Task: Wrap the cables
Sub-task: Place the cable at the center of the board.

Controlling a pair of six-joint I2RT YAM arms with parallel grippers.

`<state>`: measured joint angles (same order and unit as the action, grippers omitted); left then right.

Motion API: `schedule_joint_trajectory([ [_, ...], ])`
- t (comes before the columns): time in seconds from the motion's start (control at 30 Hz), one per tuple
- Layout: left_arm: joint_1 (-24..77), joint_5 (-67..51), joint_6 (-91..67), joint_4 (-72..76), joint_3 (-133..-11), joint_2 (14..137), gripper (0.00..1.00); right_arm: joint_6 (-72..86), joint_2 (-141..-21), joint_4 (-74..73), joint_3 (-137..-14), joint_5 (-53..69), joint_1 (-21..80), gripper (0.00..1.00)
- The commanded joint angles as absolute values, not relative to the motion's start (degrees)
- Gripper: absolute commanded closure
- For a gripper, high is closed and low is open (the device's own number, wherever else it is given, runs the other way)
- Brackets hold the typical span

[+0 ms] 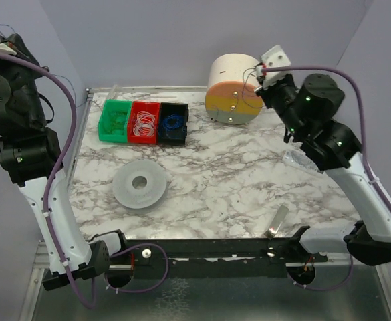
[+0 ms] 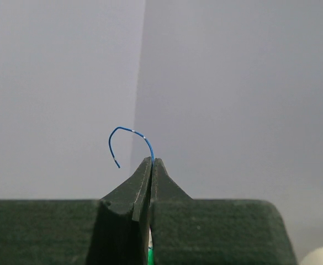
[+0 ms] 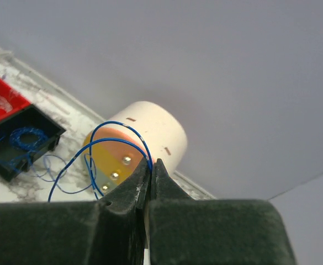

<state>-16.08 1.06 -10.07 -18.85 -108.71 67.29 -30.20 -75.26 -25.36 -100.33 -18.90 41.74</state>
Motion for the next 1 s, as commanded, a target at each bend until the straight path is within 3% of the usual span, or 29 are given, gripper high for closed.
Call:
schedule_joint_trajectory([
  [0.0, -16.4, 13.49, -5.87, -18.94, -112.95, 67.11, 1.0, -35.35, -67.76, -19.05, -98.46, -27.01, 39.48, 0.99],
  [0.2, -16.36, 22.37, -3.28, -15.92, -117.38, 69.95, 1.0, -41.67, -61.2, -8.78, -93.71, -35.77, 35.61, 0.99],
  [0.53, -16.42, 26.74, -1.65, -12.88, -125.31, 74.16, 1.0, -49.12, -56.69, 3.41, -92.3, -43.61, 31.1, 0.96],
  [0.8, -16.43, 23.79, -0.29, -9.64, -104.55, 69.72, 1.0, -48.96, -54.39, 7.2, -78.39, -42.61, 28.63, 0.9],
  [0.97, -16.43, 21.11, -0.35, -6.66, -93.67, 70.01, 1.0, -40.0, -57.59, -1.31, -74.91, -37.1, 23.7, 0.9],
])
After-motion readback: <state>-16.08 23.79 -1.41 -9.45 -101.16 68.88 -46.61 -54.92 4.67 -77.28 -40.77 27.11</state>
